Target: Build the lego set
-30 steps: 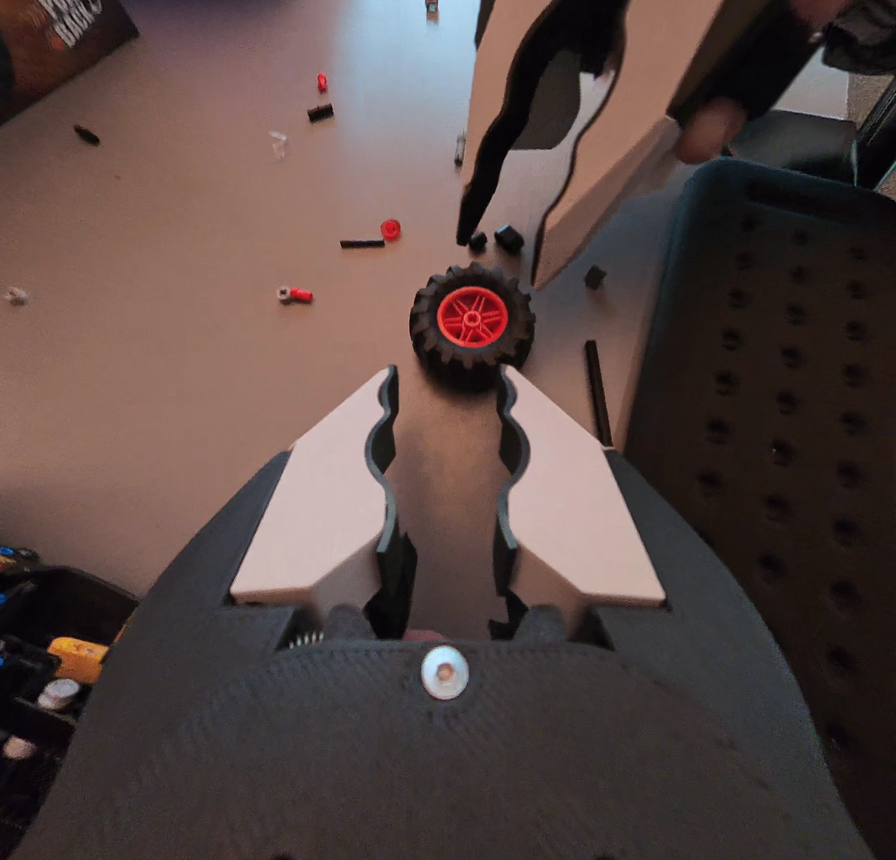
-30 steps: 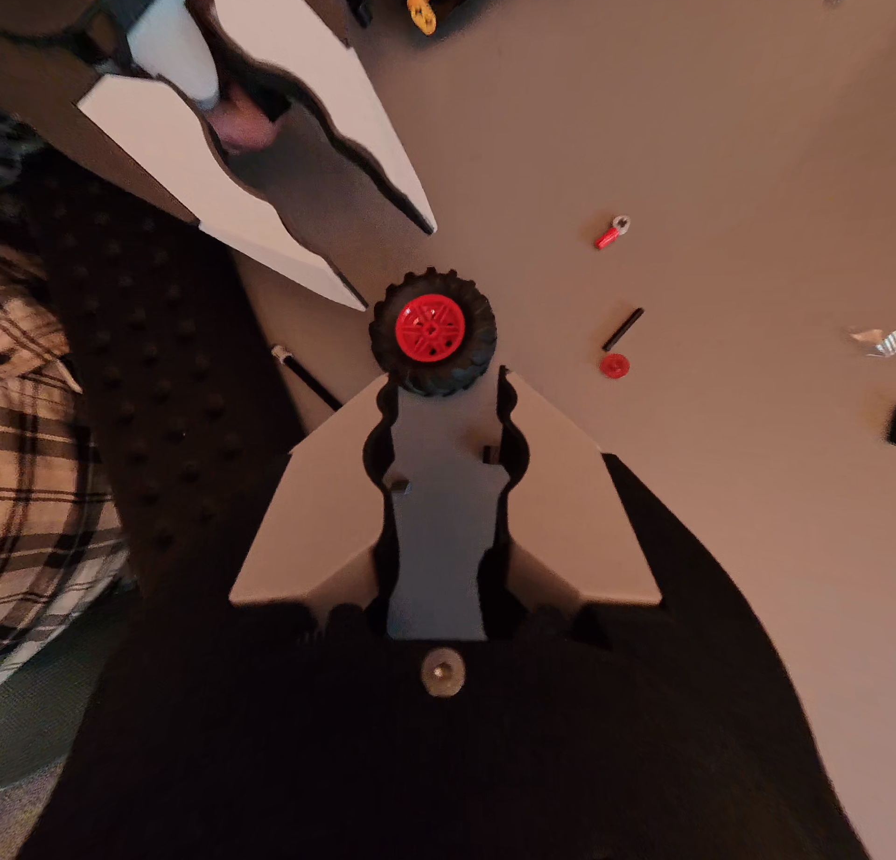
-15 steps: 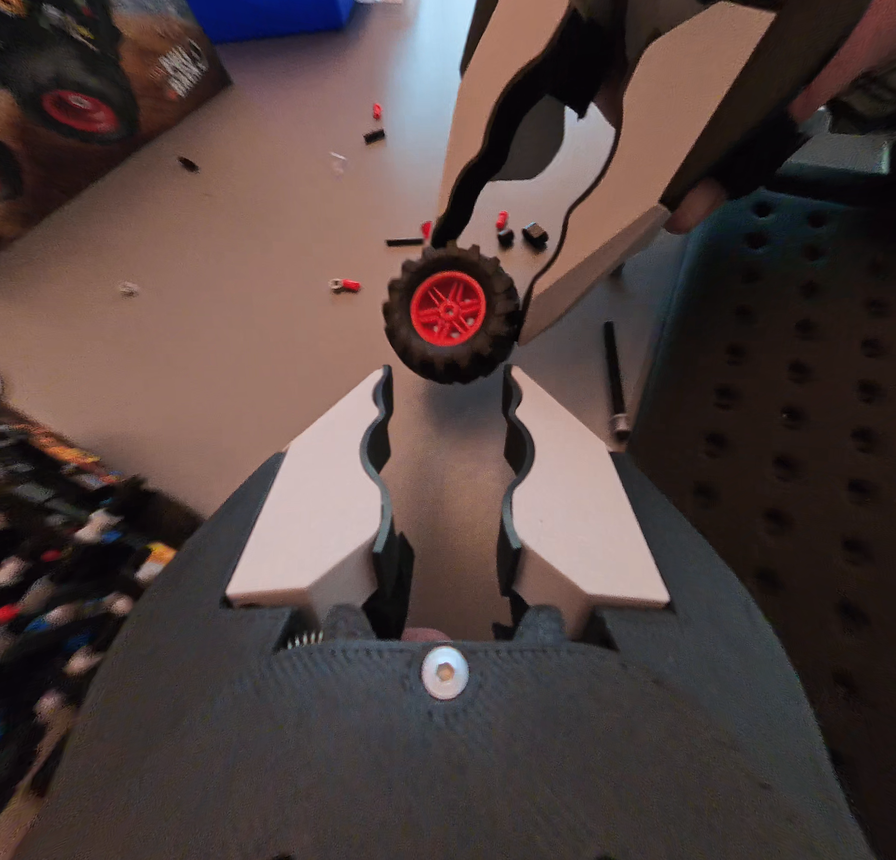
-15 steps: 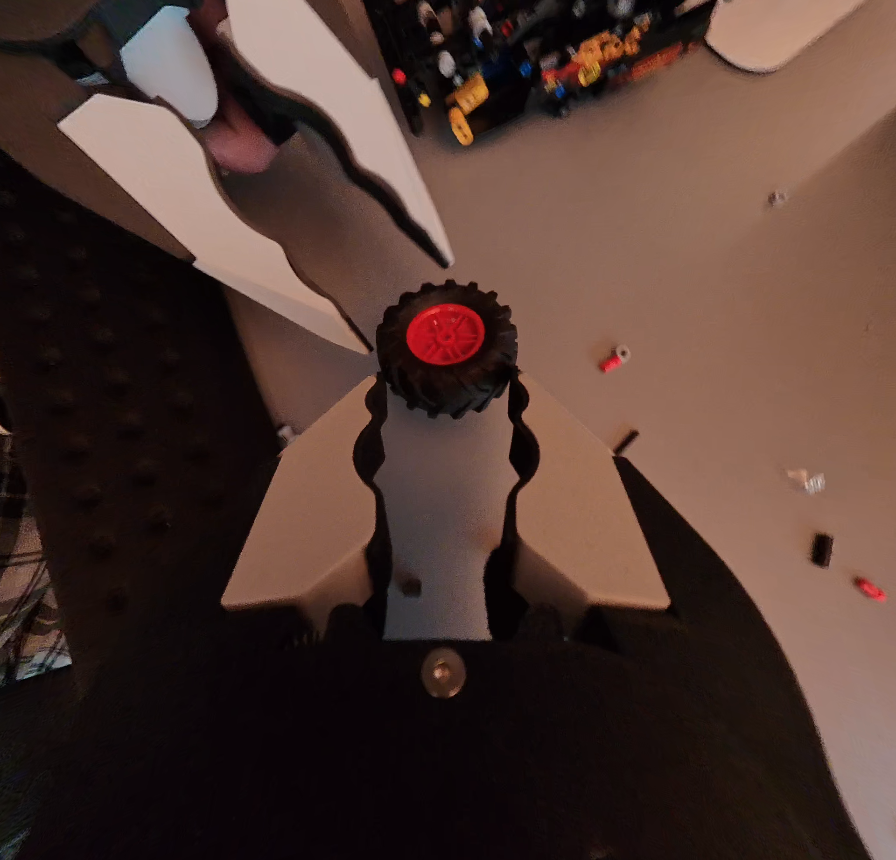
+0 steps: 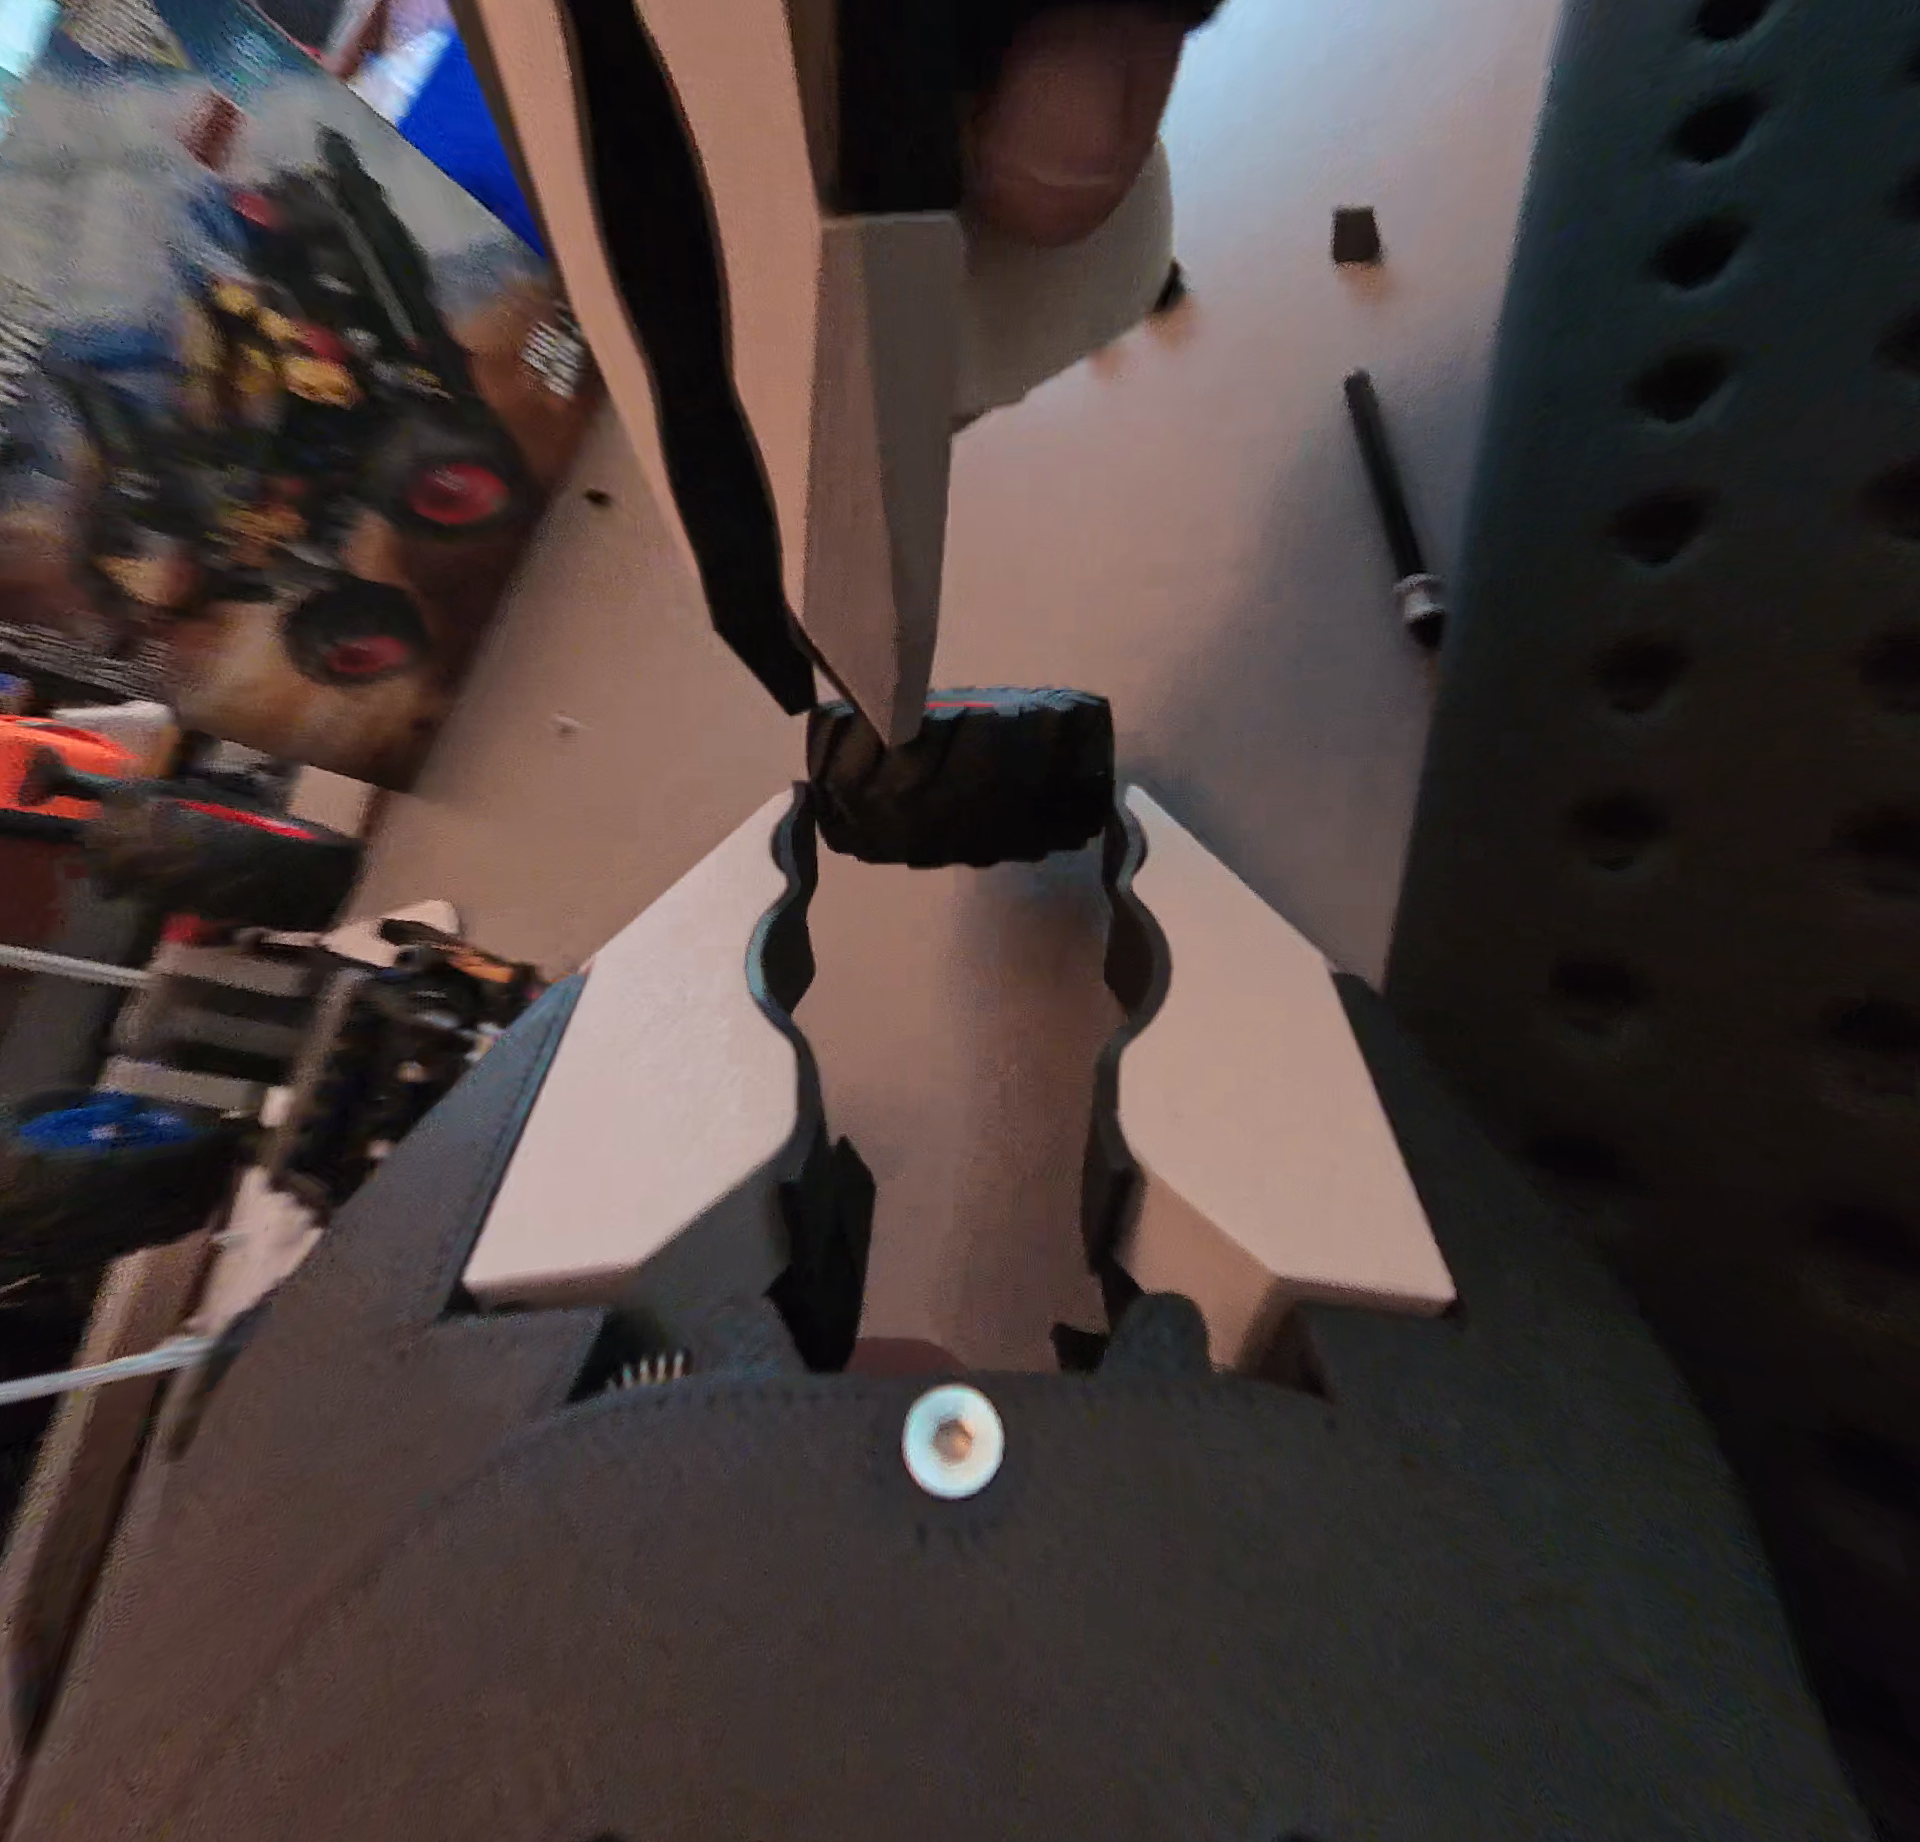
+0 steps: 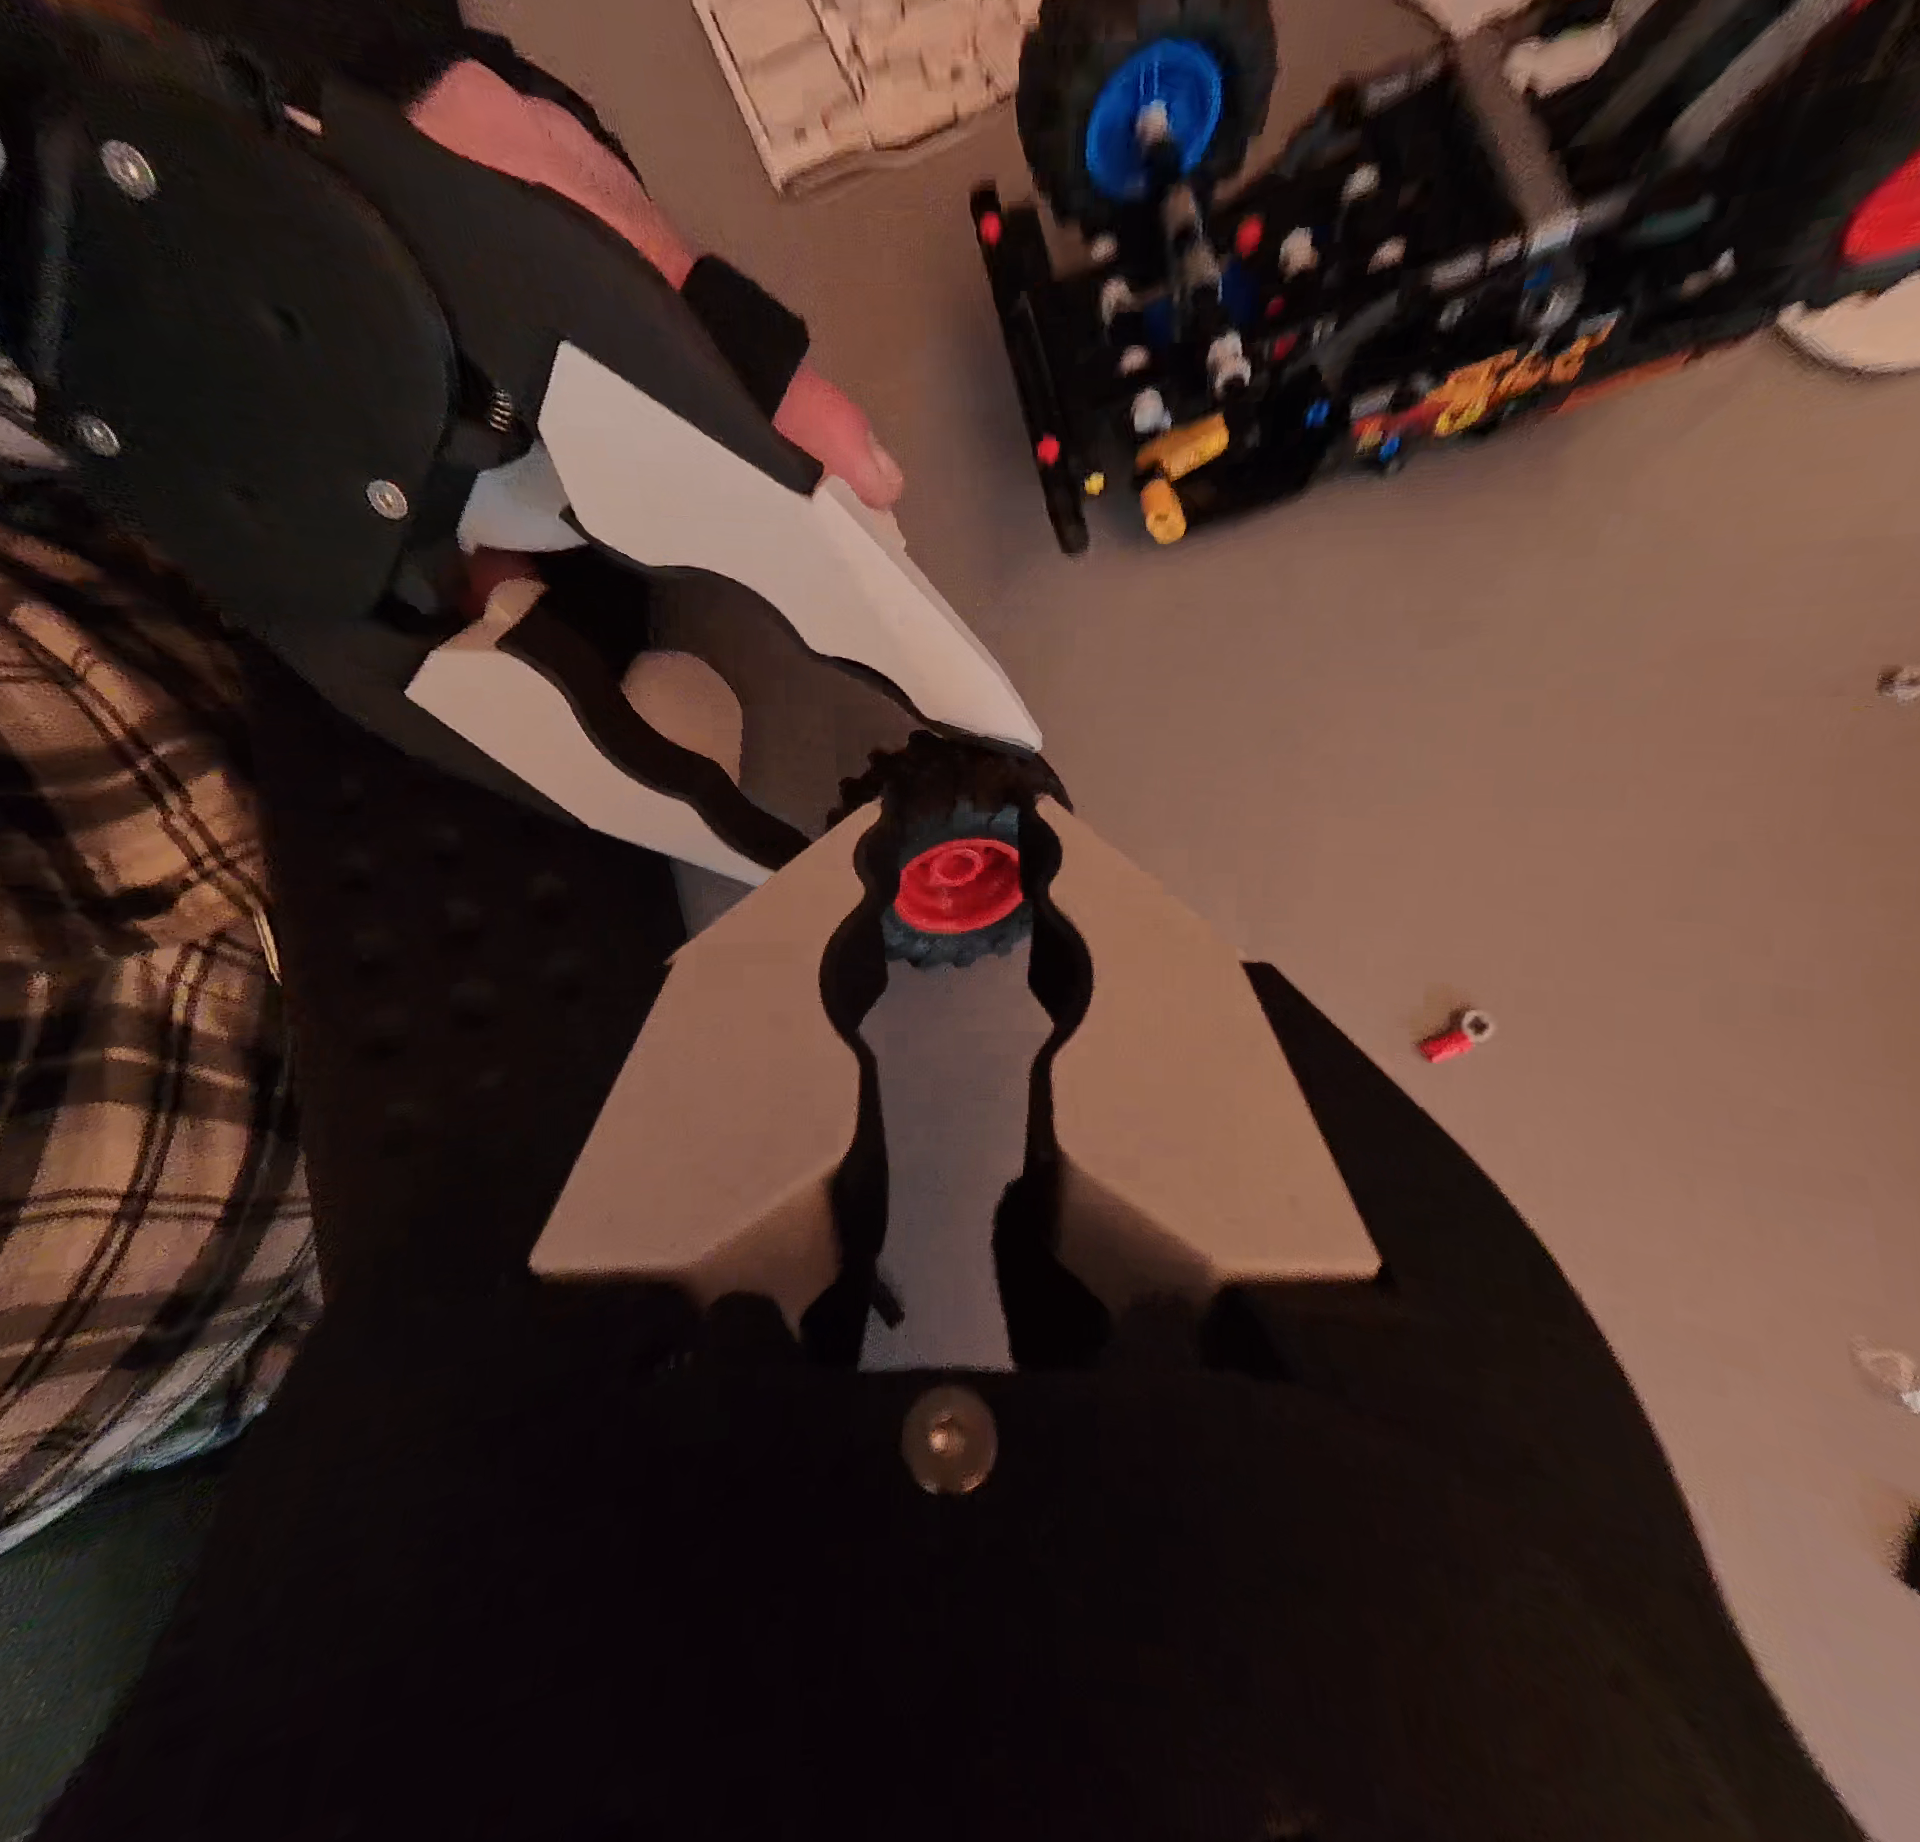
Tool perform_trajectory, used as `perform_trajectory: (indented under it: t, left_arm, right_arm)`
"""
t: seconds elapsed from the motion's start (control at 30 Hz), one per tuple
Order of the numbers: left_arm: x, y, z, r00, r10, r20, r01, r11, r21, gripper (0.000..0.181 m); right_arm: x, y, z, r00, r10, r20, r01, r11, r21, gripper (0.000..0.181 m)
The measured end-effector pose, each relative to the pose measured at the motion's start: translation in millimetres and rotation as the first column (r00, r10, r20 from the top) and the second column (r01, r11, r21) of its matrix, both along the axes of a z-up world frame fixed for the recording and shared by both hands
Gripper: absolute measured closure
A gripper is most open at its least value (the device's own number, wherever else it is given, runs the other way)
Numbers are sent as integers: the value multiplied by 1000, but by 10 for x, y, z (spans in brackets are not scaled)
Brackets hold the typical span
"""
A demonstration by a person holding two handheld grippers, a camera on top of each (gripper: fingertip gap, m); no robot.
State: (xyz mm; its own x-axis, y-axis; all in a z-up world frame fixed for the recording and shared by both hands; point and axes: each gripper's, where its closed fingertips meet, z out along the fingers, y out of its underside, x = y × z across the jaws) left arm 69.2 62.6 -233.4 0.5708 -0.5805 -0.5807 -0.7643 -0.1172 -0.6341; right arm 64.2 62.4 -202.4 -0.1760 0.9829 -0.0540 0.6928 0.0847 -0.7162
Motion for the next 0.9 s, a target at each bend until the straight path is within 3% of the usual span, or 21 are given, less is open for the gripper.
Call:
perform_trajectory:
  t: [0.1,0.3,0.5,0.7,0.8,0.9]
  left_arm:
    - [-4,6,-54,1000,-11,4,11,1000,-27,126]
    - [-29,-9,-43,997,-15,78,19,998,-53,127]
    - [16,-29,207,994,-72,85,65,995,82,127]
    - [-75,-20,356,996,-29,89,18,992,126,128]
    - [-296,-36,510,994,31,100,-47,987,153,127]
    - [-771,-52,706,976,163,147,-189,964,187,127]
  right_arm:
    - [15,11,-57,1000,15,-4,-16,999,-44,154]
    - [122,99,-168,1000,14,23,-12,997,-74,123]
    - [-33,-63,-134,997,41,-60,-52,982,-180,122]
    - [-129,-38,17,988,23,-152,-55,977,-206,123]
    - [-237,21,148,979,1,-202,-56,961,-269,123]
    - [-359,131,226,969,-28,-246,-64,931,-358,123]
